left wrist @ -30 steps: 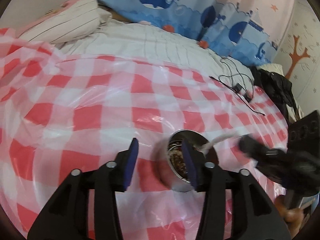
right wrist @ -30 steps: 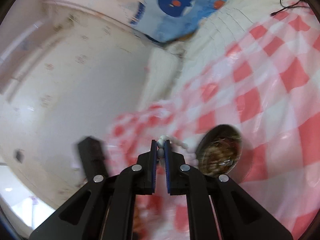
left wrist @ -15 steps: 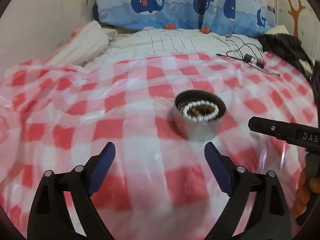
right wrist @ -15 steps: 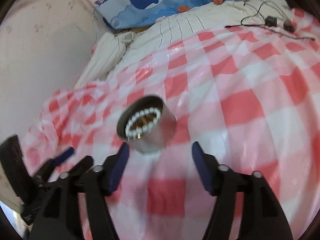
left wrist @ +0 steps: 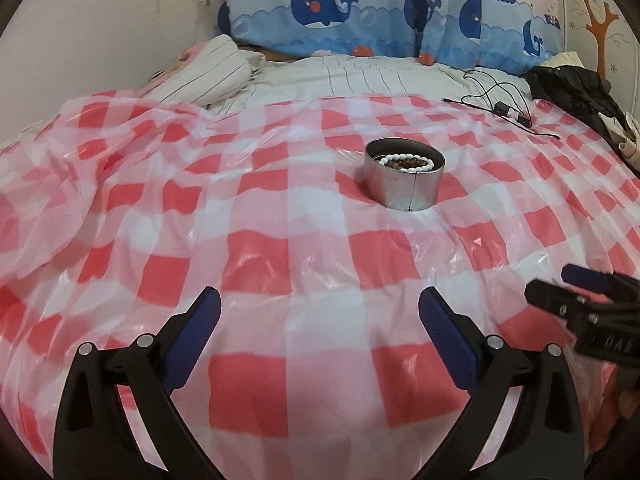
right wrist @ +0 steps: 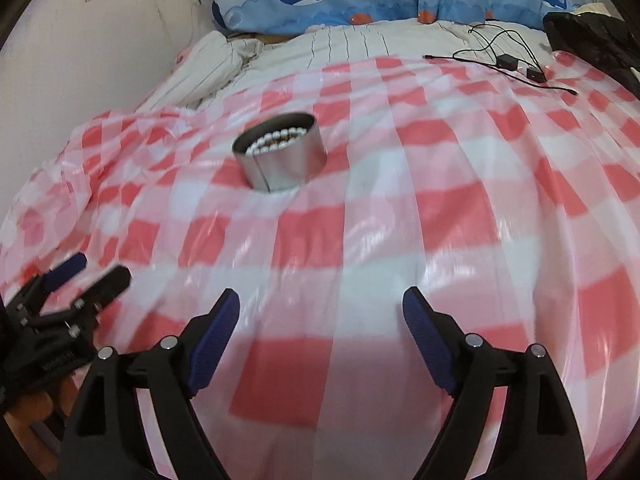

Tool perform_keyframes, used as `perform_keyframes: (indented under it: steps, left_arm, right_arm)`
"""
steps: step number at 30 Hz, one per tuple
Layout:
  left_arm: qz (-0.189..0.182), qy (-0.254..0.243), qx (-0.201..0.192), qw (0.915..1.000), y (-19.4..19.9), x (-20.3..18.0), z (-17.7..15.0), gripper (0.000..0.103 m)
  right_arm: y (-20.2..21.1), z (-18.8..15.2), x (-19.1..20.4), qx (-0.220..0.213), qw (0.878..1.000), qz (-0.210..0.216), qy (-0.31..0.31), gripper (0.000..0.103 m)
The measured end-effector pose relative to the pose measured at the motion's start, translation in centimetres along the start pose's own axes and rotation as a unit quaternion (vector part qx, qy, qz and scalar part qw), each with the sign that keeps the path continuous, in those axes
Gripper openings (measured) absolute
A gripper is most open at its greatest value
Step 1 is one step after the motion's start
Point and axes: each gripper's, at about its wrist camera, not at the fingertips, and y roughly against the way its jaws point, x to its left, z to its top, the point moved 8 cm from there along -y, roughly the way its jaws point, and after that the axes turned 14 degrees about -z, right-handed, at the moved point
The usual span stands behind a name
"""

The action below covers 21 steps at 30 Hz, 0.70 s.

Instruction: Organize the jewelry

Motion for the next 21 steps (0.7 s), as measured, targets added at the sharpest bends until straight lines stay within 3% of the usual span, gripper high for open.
perform_keyframes:
  steps: [21]
  left_arm:
    - [0.017,0.014,0.008,0.9997,1.3,2.8,-3.1,0.095]
  right_arm:
    - [0.2,-3.0,0.7,-0.019,0.998,-0.049,0.031,0.092]
